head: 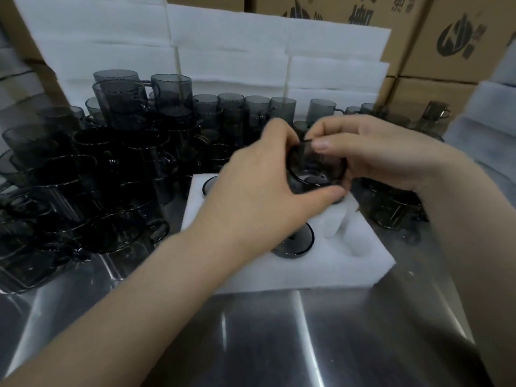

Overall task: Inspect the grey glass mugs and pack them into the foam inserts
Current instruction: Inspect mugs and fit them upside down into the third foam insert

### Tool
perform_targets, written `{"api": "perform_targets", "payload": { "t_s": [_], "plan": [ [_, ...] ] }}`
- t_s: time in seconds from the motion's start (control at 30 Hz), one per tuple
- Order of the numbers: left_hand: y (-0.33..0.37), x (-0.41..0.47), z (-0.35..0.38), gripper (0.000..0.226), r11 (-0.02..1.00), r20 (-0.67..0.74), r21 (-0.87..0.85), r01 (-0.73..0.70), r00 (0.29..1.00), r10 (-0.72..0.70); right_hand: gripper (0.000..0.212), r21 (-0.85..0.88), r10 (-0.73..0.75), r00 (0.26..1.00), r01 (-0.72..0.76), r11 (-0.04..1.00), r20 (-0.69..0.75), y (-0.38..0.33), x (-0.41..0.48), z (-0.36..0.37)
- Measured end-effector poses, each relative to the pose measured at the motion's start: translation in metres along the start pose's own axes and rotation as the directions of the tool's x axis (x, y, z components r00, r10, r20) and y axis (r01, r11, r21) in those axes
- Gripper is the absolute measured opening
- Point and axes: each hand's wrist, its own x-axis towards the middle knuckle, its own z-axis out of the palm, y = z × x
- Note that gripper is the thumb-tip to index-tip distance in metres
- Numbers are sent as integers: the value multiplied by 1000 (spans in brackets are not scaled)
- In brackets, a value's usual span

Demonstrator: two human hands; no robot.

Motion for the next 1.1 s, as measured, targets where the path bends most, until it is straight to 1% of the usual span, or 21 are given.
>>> {"api": "perform_targets", "payload": {
  "t_s": [0.03,0.07,0.13,0.2,0.23,0.3,0.4,0.47,0.53,0.63,0.73,0.83,1.0,1.1],
  "plan": [
    [5,-4,7,55,1000,22,13,-4,1000,3,38,-23,46,997,-45,999,62,1,-5,-6],
    [10,-8,14,55,1000,60,13,-11,998,10,49,-50,98,987,-93,994,123,3,-10,-11],
    [17,-12,26,56,998,138,28,-50,989,45,71,-87,182,965,-168,982,190,11,-20,-19],
    [20,-12,36,56,992,166,82,-98,983,83,78,-73,211,963,-201,977,171,19,-26,-24],
    [20,-11,38,54,991,159,90,-94,984,79,80,-47,214,969,-209,977,127,24,-26,-25],
    [19,-9,41,51,998,126,47,-42,991,36,75,34,209,978,-209,977,14,31,-24,-27],
    [18,-11,45,48,999,97,32,-32,995,29,55,105,192,967,-176,979,-168,37,-18,-31],
    [20,-14,48,48,999,88,9,-32,996,31,49,99,166,954,-146,984,-248,41,-15,-33],
    [22,-16,51,47,999,77,-19,-27,997,29,38,57,137,942,-126,990,-306,44,-13,-33],
    [22,-16,53,46,999,99,10,-49,994,48,24,8,107,918,-112,994,-382,45,-10,-30],
    [20,-14,54,52,997,127,30,-65,990,61,21,-8,97,902,-111,994,-420,44,-7,-25],
    [21,-16,55,48,994,126,62,-87,989,79,22,-27,101,898,-125,992,-427,44,-5,-21],
    [22,-19,59,46,991,45,69,-114,993,111,21,-95,81,901,-134,986,-426,44,-4,-19],
    [23,-20,60,46,989,31,87,-116,993,114,20,-127,74,903,-141,982,-423,45,-3,-18]
  ]
}}
